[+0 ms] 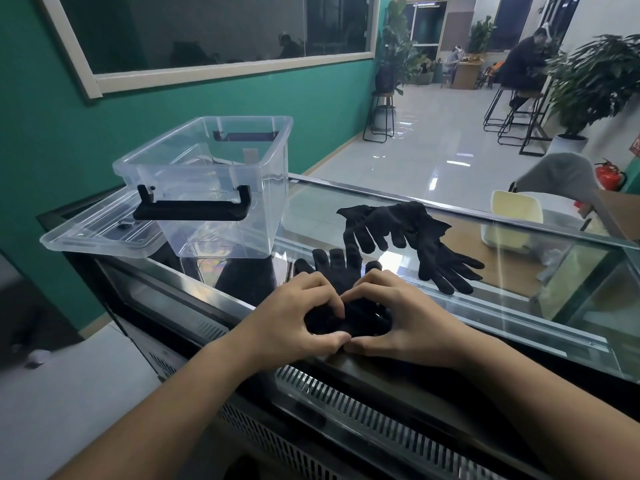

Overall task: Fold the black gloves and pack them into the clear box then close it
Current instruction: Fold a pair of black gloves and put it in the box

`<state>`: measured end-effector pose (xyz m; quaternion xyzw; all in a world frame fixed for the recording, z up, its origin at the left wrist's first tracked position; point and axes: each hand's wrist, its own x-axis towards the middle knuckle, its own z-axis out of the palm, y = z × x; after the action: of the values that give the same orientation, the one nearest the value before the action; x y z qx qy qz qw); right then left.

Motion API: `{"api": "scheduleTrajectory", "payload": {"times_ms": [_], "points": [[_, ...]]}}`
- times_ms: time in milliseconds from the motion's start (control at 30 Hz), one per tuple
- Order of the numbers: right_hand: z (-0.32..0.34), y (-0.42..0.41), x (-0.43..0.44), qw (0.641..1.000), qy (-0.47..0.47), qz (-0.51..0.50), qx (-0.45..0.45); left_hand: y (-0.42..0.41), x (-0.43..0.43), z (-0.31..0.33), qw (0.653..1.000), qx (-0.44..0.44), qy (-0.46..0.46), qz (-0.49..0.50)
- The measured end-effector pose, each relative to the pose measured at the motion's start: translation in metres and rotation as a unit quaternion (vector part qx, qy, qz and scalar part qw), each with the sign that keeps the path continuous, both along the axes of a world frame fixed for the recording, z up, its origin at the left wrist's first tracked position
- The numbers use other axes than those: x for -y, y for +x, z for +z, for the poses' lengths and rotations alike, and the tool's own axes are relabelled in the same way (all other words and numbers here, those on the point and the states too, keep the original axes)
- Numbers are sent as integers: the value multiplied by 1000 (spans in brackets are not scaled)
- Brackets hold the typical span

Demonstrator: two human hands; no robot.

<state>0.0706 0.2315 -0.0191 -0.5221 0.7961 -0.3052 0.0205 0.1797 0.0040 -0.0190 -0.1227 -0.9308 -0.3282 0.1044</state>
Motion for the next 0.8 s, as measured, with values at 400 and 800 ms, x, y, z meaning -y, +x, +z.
{"api": "scheduleTrajectory", "payload": {"times_ms": [400,800], "points": [[-4,-3,0,1000,-9,-4,11,-4,-3,-8,998,-48,2,42],[-7,-8,10,991,-59,-118,36,-13,-8,0,979,17,128,156]]}}
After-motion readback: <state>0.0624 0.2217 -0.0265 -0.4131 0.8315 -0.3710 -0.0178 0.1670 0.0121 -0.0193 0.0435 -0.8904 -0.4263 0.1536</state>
